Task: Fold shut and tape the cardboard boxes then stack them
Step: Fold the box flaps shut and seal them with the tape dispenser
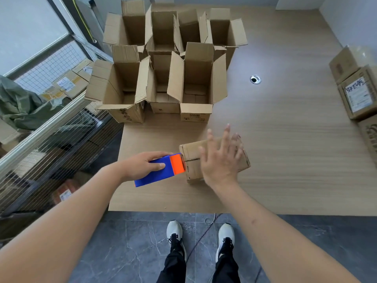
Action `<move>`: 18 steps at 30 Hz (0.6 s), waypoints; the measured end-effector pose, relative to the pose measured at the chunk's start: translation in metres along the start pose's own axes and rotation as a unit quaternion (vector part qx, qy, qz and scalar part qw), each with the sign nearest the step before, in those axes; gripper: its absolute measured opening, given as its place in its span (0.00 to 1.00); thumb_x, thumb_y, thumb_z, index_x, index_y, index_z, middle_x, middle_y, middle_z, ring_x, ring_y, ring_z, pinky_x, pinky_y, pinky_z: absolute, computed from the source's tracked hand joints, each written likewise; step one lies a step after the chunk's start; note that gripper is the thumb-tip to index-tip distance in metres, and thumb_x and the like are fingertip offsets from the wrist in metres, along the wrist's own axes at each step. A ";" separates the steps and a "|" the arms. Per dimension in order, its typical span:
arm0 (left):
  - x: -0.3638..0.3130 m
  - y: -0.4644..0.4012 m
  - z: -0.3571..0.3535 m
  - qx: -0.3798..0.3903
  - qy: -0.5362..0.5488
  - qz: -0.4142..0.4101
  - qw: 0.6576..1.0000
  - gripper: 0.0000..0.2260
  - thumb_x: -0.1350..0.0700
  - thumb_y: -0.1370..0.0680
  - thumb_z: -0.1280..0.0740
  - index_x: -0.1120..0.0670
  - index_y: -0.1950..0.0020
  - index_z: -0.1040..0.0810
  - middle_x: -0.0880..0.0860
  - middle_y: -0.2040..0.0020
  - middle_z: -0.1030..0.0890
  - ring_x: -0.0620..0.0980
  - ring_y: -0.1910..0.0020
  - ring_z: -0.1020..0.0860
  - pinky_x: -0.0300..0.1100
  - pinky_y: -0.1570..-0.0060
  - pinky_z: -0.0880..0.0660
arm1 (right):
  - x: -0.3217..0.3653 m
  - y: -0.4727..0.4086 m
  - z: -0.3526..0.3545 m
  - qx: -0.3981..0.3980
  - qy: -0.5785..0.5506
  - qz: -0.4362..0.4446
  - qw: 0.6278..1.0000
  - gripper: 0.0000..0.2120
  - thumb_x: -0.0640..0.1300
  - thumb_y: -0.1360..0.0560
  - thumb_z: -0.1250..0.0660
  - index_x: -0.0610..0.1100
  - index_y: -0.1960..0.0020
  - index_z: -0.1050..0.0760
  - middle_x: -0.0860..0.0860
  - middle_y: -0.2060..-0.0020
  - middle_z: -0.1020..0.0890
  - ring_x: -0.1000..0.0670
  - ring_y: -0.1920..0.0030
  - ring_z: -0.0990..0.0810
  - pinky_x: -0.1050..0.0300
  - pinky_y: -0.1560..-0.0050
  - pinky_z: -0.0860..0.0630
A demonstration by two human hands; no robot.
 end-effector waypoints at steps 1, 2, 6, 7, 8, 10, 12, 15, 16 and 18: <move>-0.001 -0.001 -0.008 0.004 0.019 -0.011 1.000 0.18 0.51 0.15 0.37 0.31 0.29 0.29 0.40 0.38 0.21 0.47 0.40 0.23 0.45 0.42 0.29 | 0.006 0.004 -0.006 0.042 -0.004 -0.002 0.999 0.33 0.70 0.20 0.52 0.61 0.19 0.50 0.41 0.18 0.61 0.31 0.20 0.58 0.28 0.23 0.58; -0.001 -0.002 -0.016 0.007 0.038 -0.022 0.999 0.18 0.52 0.15 0.37 0.32 0.29 0.28 0.41 0.37 0.21 0.47 0.40 0.23 0.43 0.43 0.29 | 0.007 0.007 -0.011 0.077 -0.005 -0.006 0.997 0.37 0.77 0.24 0.56 0.64 0.19 0.54 0.41 0.19 0.65 0.31 0.21 0.65 0.29 0.24 0.64; 0.014 0.001 -0.026 0.016 0.089 -0.045 0.995 0.19 0.54 0.14 0.37 0.34 0.27 0.29 0.40 0.35 0.21 0.44 0.37 0.23 0.43 0.36 0.28 | -0.001 0.007 -0.019 0.103 0.013 0.003 0.995 0.43 0.84 0.31 0.62 0.68 0.21 0.65 0.43 0.21 0.72 0.33 0.23 0.74 0.29 0.26 0.69; 0.020 0.003 -0.025 0.023 0.092 -0.052 0.994 0.20 0.54 0.14 0.37 0.34 0.26 0.29 0.38 0.34 0.21 0.43 0.36 0.23 0.43 0.35 0.29 | -0.002 0.006 -0.020 0.106 0.018 0.003 0.994 0.43 0.84 0.31 0.64 0.68 0.21 0.66 0.43 0.21 0.72 0.33 0.24 0.75 0.29 0.26 0.70; 0.026 0.004 -0.024 0.031 0.094 -0.059 0.993 0.20 0.53 0.14 0.38 0.34 0.26 0.30 0.37 0.34 0.22 0.41 0.35 0.24 0.42 0.36 0.29 | -0.003 0.005 -0.020 0.109 0.023 0.005 0.994 0.43 0.84 0.31 0.64 0.68 0.22 0.67 0.43 0.22 0.73 0.33 0.24 0.76 0.29 0.27 0.70; 0.033 0.005 -0.022 0.041 0.102 -0.067 0.992 0.20 0.53 0.14 0.38 0.33 0.26 0.30 0.36 0.33 0.22 0.39 0.35 0.24 0.40 0.37 0.30 | -0.002 0.004 -0.022 0.116 0.032 0.010 0.993 0.42 0.83 0.30 0.65 0.67 0.22 0.69 0.43 0.23 0.75 0.33 0.25 0.77 0.29 0.27 0.70; 0.034 0.002 -0.023 0.037 0.111 -0.061 0.991 0.19 0.53 0.14 0.38 0.34 0.26 0.29 0.37 0.34 0.21 0.40 0.35 0.24 0.41 0.36 0.30 | -0.002 0.003 -0.021 0.130 0.036 0.015 0.991 0.42 0.83 0.30 0.66 0.67 0.23 0.71 0.43 0.24 0.76 0.33 0.25 0.78 0.28 0.27 0.71; 0.029 -0.009 -0.030 0.021 0.115 -0.046 0.992 0.16 0.54 0.14 0.37 0.35 0.30 0.27 0.38 0.37 0.19 0.43 0.37 0.22 0.41 0.35 0.29 | -0.003 0.001 -0.020 0.147 0.037 0.013 0.988 0.42 0.83 0.30 0.65 0.67 0.23 0.71 0.43 0.24 0.77 0.32 0.26 0.78 0.28 0.28 0.72; 0.027 -0.011 -0.031 0.020 0.116 -0.039 0.992 0.15 0.53 0.15 0.37 0.34 0.33 0.26 0.37 0.39 0.18 0.42 0.39 0.22 0.39 0.38 0.29 | -0.002 0.001 -0.020 0.151 0.038 0.014 0.988 0.42 0.83 0.30 0.64 0.67 0.22 0.71 0.43 0.24 0.77 0.32 0.26 0.78 0.28 0.28 0.72; 0.025 -0.013 -0.031 0.025 0.122 -0.025 0.992 0.13 0.51 0.15 0.37 0.33 0.36 0.25 0.35 0.42 0.18 0.39 0.43 0.21 0.35 0.45 0.28 | -0.001 0.000 -0.020 0.157 0.043 0.017 0.987 0.42 0.83 0.30 0.64 0.66 0.22 0.71 0.42 0.24 0.78 0.32 0.26 0.79 0.28 0.28 0.73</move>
Point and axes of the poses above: each hand's wrist, its own y-axis away from the middle knuckle, its own z-axis out of the back of the hand, x = y × z, the point moved 2 cm from there along -y, towards the middle knuckle
